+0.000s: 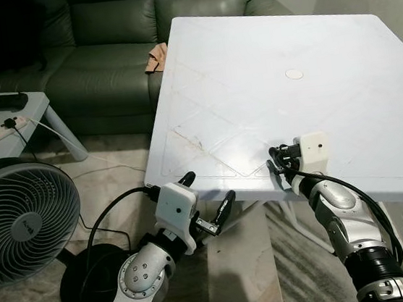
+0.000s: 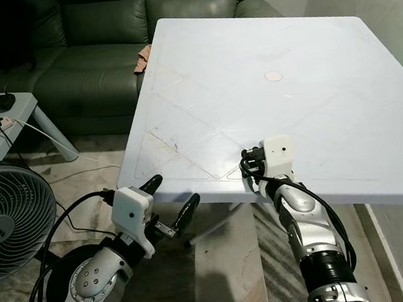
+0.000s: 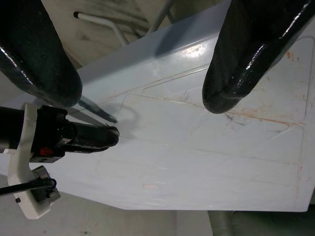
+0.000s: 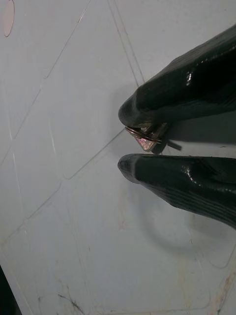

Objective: Hang keys on a hook

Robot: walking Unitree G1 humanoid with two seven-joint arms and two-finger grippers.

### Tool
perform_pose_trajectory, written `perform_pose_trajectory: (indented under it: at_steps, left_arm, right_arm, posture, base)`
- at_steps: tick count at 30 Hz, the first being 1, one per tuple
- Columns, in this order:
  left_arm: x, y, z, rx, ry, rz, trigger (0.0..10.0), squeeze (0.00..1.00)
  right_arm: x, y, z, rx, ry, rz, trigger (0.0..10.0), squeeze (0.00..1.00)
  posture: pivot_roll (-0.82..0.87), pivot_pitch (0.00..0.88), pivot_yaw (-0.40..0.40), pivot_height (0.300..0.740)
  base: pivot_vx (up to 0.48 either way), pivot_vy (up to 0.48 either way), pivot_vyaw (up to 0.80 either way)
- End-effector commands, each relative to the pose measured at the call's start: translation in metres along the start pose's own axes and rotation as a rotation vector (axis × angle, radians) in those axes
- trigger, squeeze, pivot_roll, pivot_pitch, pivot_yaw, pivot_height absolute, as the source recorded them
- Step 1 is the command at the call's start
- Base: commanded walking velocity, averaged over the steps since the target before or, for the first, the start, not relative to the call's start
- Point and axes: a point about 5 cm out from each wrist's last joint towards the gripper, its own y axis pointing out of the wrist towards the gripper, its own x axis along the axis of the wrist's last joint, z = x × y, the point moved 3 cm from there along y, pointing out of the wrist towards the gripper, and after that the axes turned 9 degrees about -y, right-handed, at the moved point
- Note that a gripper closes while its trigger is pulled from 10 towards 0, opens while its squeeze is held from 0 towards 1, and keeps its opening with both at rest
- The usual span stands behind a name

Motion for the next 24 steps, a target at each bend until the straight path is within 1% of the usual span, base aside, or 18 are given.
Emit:
perform_pose_trajectory:
  at_steps: [1,10,11,12,13,14,15,16,17,18,19,21,22,24]
  left_arm:
    - [-0.0026,-0.0004,-0.0008,0.002,0.004,0.008,10.0,0.0]
    - [-0.0025,-0.0006,-0.001,0.004,0.004,0.006,10.0,0.0]
    - [-0.0025,-0.0006,-0.0011,0.004,0.004,0.006,10.0,0.0]
    - [-0.0025,-0.0007,-0.0011,0.004,0.004,0.006,10.0,0.0]
    - [-0.0025,-0.0007,-0.0012,0.004,0.004,0.006,10.0,0.0]
    - [-0.0026,-0.0006,-0.0014,0.003,0.004,0.006,10.0,0.0]
    - [-0.0026,-0.0006,-0.0014,0.003,0.004,0.006,10.0,0.0]
    - [-0.0025,-0.0005,-0.0016,0.002,0.004,0.005,10.0,0.0]
    - [-0.0025,-0.0004,-0.0019,0.001,0.003,0.005,10.0,0.0]
    - [-0.0025,-0.0004,-0.0019,0.001,0.003,0.005,10.0,0.0]
    - [-0.0026,-0.0004,-0.0023,-0.001,0.003,0.006,10.0,0.0]
    - [-0.0027,-0.0007,-0.0025,-0.002,0.003,0.006,10.0,0.0]
    - [-0.003,-0.0009,-0.0027,-0.002,0.003,0.007,10.0,0.0]
    - [-0.003,-0.0009,-0.003,-0.004,0.002,0.007,10.0,0.0]
  right_arm:
    - [0.0016,-0.0006,0.0013,0.009,-0.012,-0.004,10.0,0.0]
    - [0.0004,-0.0012,-0.0009,-0.002,-0.021,0.001,10.0,0.0]
    - [-0.0001,-0.0014,-0.0017,-0.008,-0.022,0.006,8.8,0.0]
    - [-0.0005,-0.0015,-0.0023,-0.013,-0.023,0.01,8.8,0.0]
    - [-0.0007,-0.0016,-0.0026,-0.014,-0.023,0.011,5.7,0.0]
    - [-0.0013,-0.0014,-0.0039,-0.023,-0.024,0.018,4.3,0.0]
    - [-0.0018,-0.0012,-0.0048,-0.03,-0.025,0.023,4.3,0.0]
    - [-0.0018,-0.0013,-0.0051,-0.033,-0.025,0.024,1.8,0.0]
    - [-0.0017,-0.0013,-0.0057,-0.036,-0.028,0.025,1.3,0.0]
    - [-0.0017,-0.0013,-0.0057,-0.036,-0.028,0.025,1.3,0.0]
    - [-0.0019,-0.0015,-0.0062,-0.037,-0.03,0.026,1.1,0.0]
    - [-0.0022,-0.0019,-0.0066,-0.039,-0.03,0.028,1.1,0.0]
    - [-0.0026,-0.0024,-0.0075,-0.042,-0.033,0.028,0.0,0.0]
    - [-0.003,-0.0027,-0.0082,-0.045,-0.035,0.029,0.0,0.0]
  posture:
    - [0.0,0.133,-0.045,0.74]
    - [0.0,0.133,-0.046,0.74]
    - [0.0,0.133,-0.046,0.74]
    - [0.0,0.133,-0.046,0.74]
    - [0.0,0.133,-0.046,0.74]
    - [0.0,0.133,-0.046,0.74]
    - [0.0,0.133,-0.046,0.74]
    - [0.0,0.135,-0.045,0.74]
    - [0.0,0.135,-0.045,0.74]
    - [0.0,0.135,-0.045,0.74]
    - [0.0,0.136,-0.044,0.74]
    - [0.0,0.137,-0.044,0.74]
    - [0.0,0.138,-0.043,0.74]
    - [0.0,0.138,-0.043,0.74]
  base:
    - [0.0,0.0,0.0]
    - [0.0,0.0,0.0]
    - [0.0,0.0,0.0]
    - [0.0,0.0,0.0]
    - [0.0,0.0,0.0]
    - [0.0,0.0,0.0]
    - [0.0,0.0,0.0]
    - [0.0,0.0,0.0]
    - [0.0,0.0,0.0]
    - [0.0,0.0,0.0]
    - [0.0,0.0,0.0]
    - [0.0,0.0,0.0]
    - [0.0,0.0,0.0]
    - [0.0,0.0,0.0]
